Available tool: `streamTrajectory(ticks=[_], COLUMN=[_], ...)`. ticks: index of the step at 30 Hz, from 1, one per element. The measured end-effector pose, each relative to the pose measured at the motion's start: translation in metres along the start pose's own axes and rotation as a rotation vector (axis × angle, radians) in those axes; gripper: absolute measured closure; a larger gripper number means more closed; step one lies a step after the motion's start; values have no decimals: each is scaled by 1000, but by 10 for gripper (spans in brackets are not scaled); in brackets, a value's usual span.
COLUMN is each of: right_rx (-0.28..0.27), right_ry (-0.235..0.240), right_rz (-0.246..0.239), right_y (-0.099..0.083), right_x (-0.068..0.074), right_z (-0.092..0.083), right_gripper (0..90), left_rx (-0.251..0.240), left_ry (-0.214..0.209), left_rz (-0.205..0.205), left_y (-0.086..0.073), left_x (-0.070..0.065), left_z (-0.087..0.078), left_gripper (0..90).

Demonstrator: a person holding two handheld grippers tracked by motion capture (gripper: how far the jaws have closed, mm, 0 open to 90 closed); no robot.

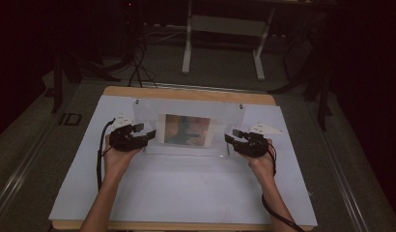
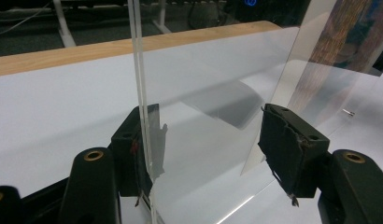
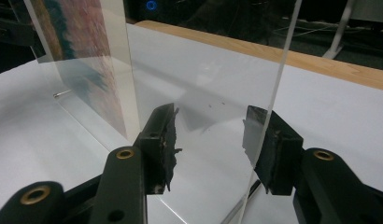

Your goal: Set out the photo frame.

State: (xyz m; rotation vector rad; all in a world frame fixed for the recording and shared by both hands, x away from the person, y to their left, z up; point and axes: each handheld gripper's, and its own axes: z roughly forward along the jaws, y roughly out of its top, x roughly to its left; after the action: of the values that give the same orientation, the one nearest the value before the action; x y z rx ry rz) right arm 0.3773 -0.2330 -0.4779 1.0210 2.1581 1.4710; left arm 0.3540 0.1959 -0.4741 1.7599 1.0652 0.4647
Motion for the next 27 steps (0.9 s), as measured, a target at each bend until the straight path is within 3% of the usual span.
streamTrajectory(ticks=[7, 8, 17, 21, 27], right_rx=[26, 37, 39, 47, 70], right_ry=[-17, -18, -13, 11, -6], right_rz=[-22, -25, -30, -32, -63], right_y=[-1, -1, 1, 3, 7], right_x=[3, 4, 1, -1, -5], right_z=[3, 4, -1, -5, -13], right_gripper=[497, 487, 476, 459, 456], left_rx=[17, 33, 1, -16, -35], left_ry=[-5, -10, -12, -21, -26], left_rz=[13, -4, -28, -21, -15], left_y=[-2, -4, -5, -3, 1], left_x=[2, 6, 12, 13, 16], left_z=[2, 2, -5, -11, -22], left_gripper=[374, 353, 341, 344, 359])
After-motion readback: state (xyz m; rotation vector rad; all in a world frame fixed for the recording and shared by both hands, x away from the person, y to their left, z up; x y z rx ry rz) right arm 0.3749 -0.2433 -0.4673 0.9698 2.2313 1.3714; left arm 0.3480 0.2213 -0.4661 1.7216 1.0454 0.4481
